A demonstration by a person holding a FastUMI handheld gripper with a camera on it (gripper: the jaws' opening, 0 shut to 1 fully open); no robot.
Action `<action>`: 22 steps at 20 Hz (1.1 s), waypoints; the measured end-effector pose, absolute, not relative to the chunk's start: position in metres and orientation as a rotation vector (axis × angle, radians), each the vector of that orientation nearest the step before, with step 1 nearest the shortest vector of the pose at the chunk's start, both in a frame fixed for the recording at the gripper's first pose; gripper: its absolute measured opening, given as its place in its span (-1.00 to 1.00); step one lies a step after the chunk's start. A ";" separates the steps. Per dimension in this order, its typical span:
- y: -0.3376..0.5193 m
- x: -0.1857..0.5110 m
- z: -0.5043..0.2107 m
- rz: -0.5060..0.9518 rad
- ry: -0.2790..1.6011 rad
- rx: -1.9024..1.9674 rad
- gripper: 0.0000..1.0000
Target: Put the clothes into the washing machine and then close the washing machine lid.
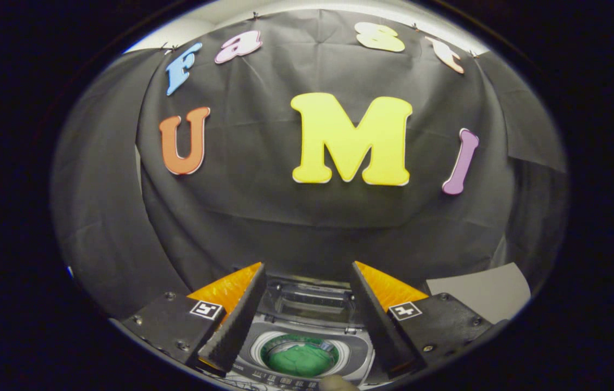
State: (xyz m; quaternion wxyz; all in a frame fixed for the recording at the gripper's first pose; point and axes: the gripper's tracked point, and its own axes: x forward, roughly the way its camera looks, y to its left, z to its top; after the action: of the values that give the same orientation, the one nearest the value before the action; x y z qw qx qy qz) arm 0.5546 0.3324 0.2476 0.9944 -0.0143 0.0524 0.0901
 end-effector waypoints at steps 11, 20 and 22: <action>0.334 0.621 0.274 0.088 0.126 0.027 0.92; 0.322 0.703 0.206 0.023 0.363 0.091 0.93; 0.317 0.719 0.185 0.008 0.413 0.081 0.93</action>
State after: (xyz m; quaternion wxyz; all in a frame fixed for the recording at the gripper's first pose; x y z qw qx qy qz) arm 0.7195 0.3171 0.1854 0.9779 0.0401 0.2050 0.0041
